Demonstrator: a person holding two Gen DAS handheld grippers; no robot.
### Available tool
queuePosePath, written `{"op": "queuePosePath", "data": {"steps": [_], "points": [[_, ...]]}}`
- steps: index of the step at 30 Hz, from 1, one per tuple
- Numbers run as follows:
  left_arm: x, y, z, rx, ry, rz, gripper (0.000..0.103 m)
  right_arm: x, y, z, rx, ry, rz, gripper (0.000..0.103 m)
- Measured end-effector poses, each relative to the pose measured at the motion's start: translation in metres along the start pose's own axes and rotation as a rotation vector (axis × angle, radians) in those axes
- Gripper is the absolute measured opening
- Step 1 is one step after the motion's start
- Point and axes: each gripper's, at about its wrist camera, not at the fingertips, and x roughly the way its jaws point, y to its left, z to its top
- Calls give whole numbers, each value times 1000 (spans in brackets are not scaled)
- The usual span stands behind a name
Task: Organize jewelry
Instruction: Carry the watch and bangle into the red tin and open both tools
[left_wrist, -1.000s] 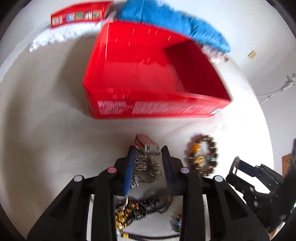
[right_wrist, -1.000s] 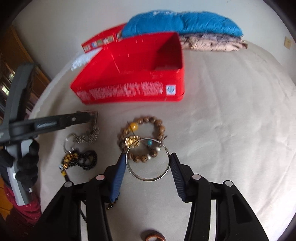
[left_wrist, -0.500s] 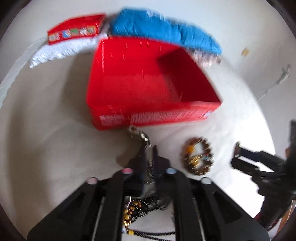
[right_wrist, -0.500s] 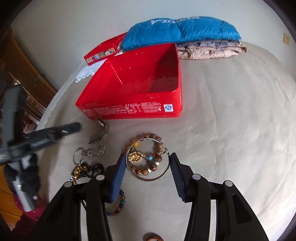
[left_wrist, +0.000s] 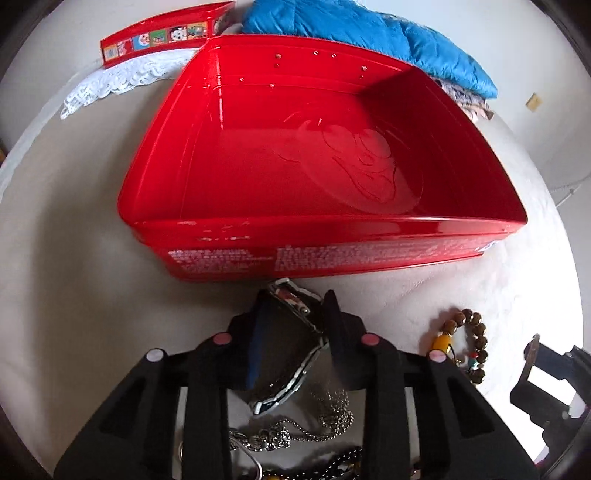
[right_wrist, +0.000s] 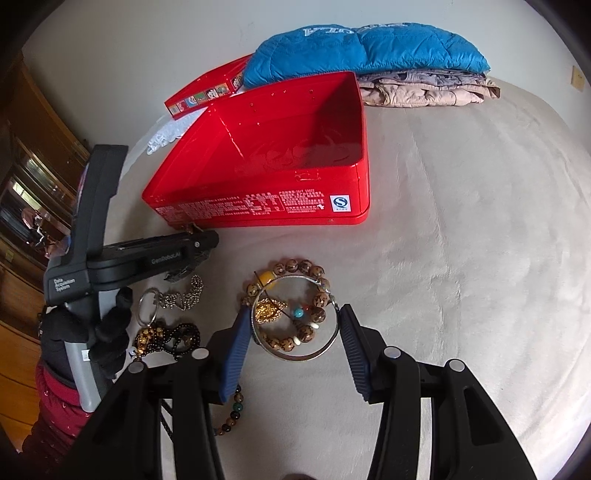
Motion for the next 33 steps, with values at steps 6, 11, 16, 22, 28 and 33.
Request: {"op": "queuePosePath", "data": {"steps": [6, 11, 16, 22, 28, 33], "points": [[-18, 7, -13, -33, -17, -83, 9, -11, 0, 0, -3, -35, 17, 49], [-54, 10, -22, -31, -89, -134, 9, -22, 2, 2, -10, -61, 42, 49], [-110, 10, -28, -18, -204, -192, 9, -41, 12, 18, -39, -114, 43, 49], [-138, -3, 15, -15, -316, -209, 9, -40, 34, 72, -74, -153, 73, 49], [-81, 8, 65, -66, -272, -194, 9, 12, 36, 120, -57, -147, -11, 49], [-39, 14, 91, -87, -212, -213, 9, 58, 25, 140, -33, -87, -28, 49]]}}
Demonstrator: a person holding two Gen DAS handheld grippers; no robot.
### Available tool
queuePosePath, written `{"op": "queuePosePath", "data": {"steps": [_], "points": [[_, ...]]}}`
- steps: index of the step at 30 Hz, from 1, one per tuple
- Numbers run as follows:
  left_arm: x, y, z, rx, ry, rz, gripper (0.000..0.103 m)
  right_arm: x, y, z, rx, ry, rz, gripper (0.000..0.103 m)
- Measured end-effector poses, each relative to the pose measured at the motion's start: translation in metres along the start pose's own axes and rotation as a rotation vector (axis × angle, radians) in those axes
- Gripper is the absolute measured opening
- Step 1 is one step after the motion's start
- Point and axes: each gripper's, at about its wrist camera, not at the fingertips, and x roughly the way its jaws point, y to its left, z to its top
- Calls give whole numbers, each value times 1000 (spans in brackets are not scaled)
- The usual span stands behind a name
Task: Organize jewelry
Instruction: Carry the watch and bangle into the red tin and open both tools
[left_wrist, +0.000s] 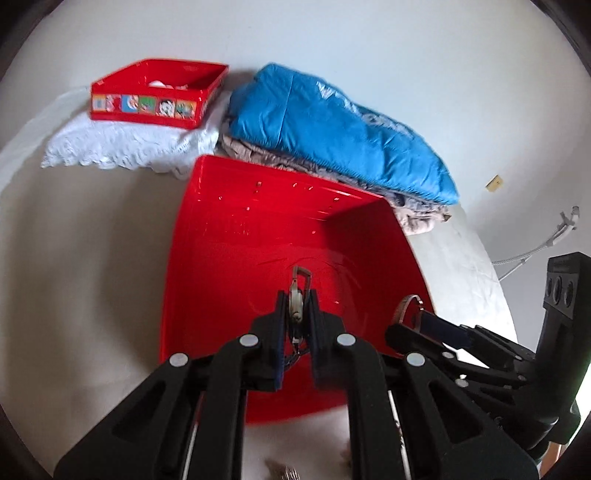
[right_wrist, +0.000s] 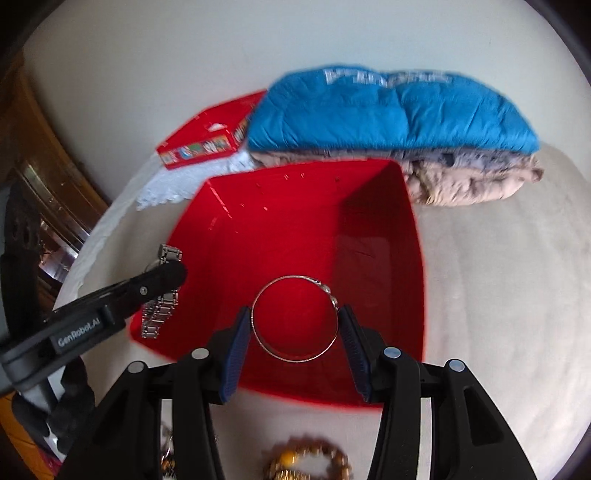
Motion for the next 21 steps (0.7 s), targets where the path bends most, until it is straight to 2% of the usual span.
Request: {"op": "queuePosePath", "data": {"steps": [6, 7, 8, 10, 14, 16, 18, 21], "points": [[32, 8, 10, 5, 58, 8, 10, 30, 4, 2, -67, 28, -102, 50], [33, 8, 9, 6, 67, 8, 11, 30, 4, 1, -72, 26, -116, 53], [33, 10, 9, 1, 71, 11, 18, 29, 4, 1, -74, 22, -125, 55], [28, 10, 9, -3, 55, 1, 23, 22, 3, 0, -74, 3, -121, 58], [2, 7, 8, 8, 18, 1, 24, -3, 1, -2, -61, -42, -101, 58], [-14, 3, 4, 21, 7, 10, 27, -16, -1, -4, -53, -56, -97, 58], [-30, -2, -3, 41, 1, 32, 36, -27, -3, -7, -41, -60, -90, 58], [-54, -9, -21, 94, 10, 58, 36, -43, -2, -15, -41, -62, -85, 58]]}}
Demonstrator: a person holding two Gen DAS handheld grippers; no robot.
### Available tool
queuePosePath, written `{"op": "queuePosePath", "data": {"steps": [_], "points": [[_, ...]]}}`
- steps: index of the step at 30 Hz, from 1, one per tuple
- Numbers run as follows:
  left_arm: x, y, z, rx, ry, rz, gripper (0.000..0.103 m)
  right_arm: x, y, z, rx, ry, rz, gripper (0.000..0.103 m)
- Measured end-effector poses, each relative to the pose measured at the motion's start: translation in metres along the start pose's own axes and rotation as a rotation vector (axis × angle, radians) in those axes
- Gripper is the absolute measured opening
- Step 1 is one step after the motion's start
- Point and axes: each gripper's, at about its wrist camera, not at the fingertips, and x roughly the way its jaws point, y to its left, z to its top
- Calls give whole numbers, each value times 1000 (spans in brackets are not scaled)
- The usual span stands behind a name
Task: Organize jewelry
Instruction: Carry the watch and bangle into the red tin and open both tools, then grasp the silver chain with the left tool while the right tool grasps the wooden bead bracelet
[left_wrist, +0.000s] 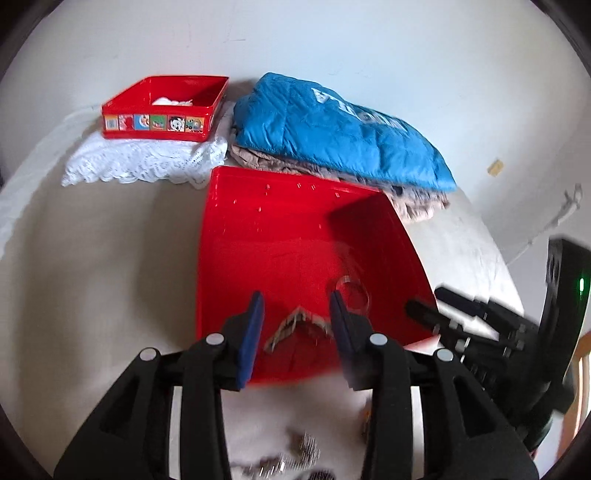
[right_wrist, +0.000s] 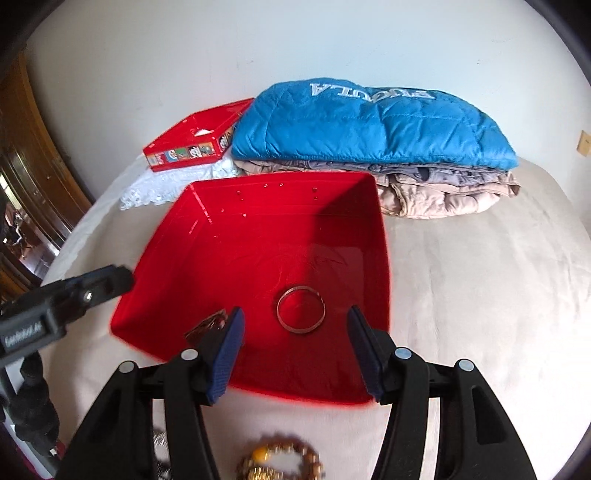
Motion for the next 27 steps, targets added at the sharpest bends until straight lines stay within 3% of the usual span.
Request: {"op": "queuePosePath", "data": {"steps": [6, 11, 16, 25, 27], "points": [[-19, -6, -53, 83, 109, 64, 36, -24, -2, -32, 31, 50, 21, 58], [-3, -12, -89, 92, 220, 10, 36, -31, 3, -66, 60, 105, 37, 58], [20, -19, -106, 122, 262, 29, 39, -26, 3, -92, 81, 128, 25, 58], [43, -15, -115, 122, 319, 20, 37, -15, 4, -102, 56, 166, -1, 58], [51, -16, -114, 115, 336, 14, 27, -16, 3, -103, 56, 163, -11, 58]]}}
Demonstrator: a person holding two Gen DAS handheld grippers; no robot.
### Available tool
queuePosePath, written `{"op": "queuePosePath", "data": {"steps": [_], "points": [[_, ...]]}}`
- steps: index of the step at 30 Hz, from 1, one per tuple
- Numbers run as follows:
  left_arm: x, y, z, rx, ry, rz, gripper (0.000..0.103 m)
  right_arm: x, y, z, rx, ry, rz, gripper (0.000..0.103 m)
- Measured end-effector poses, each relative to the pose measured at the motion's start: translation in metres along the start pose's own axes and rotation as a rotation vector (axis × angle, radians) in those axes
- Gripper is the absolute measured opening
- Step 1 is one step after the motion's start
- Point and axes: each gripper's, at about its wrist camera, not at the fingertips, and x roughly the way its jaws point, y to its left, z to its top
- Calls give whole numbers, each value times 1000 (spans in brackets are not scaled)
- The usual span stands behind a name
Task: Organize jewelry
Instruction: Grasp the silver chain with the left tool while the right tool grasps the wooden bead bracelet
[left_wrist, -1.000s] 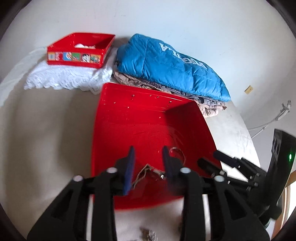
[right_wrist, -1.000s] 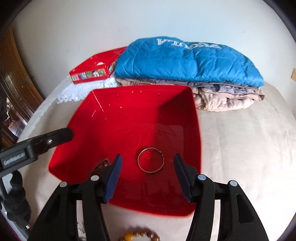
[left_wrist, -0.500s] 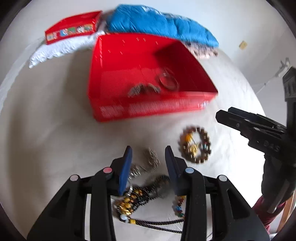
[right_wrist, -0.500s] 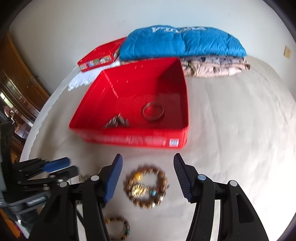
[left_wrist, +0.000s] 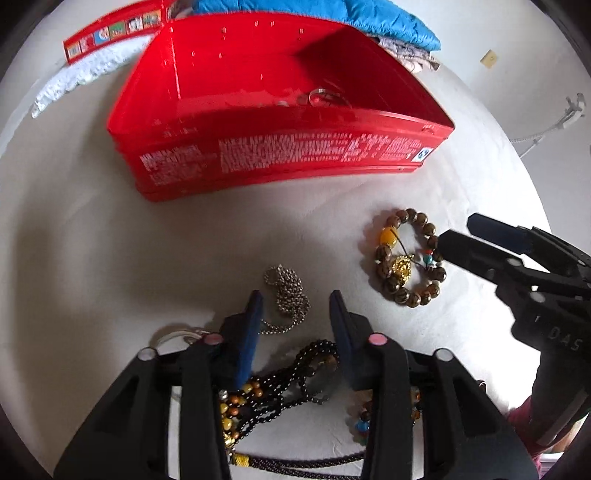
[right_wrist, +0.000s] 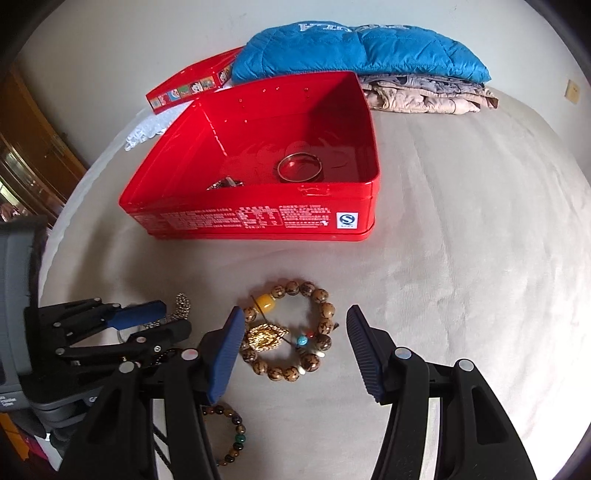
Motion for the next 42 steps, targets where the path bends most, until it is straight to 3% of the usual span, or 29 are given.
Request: {"op": "queuePosePath", "data": {"steps": [6, 15, 20, 23, 27, 34, 37, 42], "points": [[7, -5, 4, 26, -30, 58, 14, 5, 1, -1, -4, 15, 5, 58], [3, 6, 9, -17, -55, 11, 12, 21, 4, -4, -5, 74, 22, 58], [-8, 4, 6, -26, -87, 9, 12, 13, 6, -4, -17, 52, 35, 58], [-22, 8, 3, -27, -122, 1, 12, 10, 12, -7, -37, 56, 71, 49], [-39, 11, -9, -37, -150, -17, 12, 21, 17, -11, -31, 126, 110, 29], [-57, 10, -7, -48, -191, -37, 12, 39, 8, -11, 37, 184, 150, 28], [-57, 11, -6, -54, -193, -38, 12, 42, -1, -8, 84, 160, 185, 28], [-63, 13, -7, -57, -218, -43, 12, 36, -7, -7, 94, 107, 166, 29]]}}
